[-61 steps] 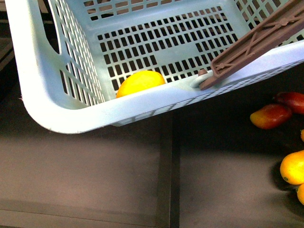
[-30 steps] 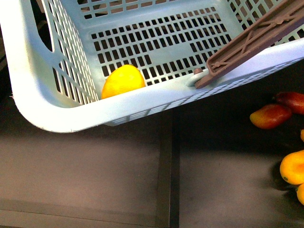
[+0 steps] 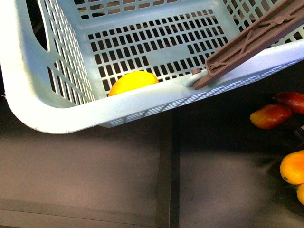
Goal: Pick lemon and mango into basket
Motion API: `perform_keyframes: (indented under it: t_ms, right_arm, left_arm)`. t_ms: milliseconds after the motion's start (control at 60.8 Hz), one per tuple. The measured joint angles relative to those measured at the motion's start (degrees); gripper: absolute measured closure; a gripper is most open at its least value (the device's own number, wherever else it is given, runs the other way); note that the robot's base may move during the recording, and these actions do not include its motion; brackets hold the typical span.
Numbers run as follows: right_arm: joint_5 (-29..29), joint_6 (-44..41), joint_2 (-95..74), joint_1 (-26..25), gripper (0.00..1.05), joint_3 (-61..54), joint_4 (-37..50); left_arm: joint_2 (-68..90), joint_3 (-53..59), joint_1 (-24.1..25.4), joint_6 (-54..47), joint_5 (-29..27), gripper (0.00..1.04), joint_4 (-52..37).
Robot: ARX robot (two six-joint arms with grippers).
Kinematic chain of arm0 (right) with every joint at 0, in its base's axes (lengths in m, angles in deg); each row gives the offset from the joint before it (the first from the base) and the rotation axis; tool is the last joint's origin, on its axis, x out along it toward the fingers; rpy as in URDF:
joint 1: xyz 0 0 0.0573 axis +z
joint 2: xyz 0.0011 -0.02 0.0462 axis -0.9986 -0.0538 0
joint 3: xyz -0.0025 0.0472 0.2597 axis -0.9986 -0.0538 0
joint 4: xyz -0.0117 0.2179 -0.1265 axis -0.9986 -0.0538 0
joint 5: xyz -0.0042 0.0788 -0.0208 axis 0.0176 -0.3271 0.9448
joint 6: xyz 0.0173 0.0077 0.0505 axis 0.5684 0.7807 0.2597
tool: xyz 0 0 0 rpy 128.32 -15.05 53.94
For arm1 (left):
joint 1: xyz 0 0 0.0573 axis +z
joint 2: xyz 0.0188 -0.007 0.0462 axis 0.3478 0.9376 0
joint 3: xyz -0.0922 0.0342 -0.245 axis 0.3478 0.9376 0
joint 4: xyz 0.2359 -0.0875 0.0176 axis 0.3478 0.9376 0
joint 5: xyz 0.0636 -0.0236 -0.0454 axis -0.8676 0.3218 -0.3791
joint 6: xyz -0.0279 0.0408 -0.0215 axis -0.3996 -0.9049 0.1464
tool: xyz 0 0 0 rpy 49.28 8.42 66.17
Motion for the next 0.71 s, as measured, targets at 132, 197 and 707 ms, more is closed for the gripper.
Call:
perform_keyframes:
  t_ms: [132,197,707]
  right_arm:
    - [0.37,0.46,-2.4,1.05,0.09,3.13,-1.27]
    - [0.42,0.61,-3.37,1.44,0.09,4.37,-1.77]
    - [-0.22,-0.09,-4.7,1.99,0.43,5.51,-0.98]
  left_arm:
    - [0.0,0.0,0.0,0.02,-0.02,0.99,0.0]
    - [0.0,0.0,0.0,0.0,-0.09,0.99,0.0]
    - [0.0,0.0,0.0,0.0,-0.04,0.99,0.0]
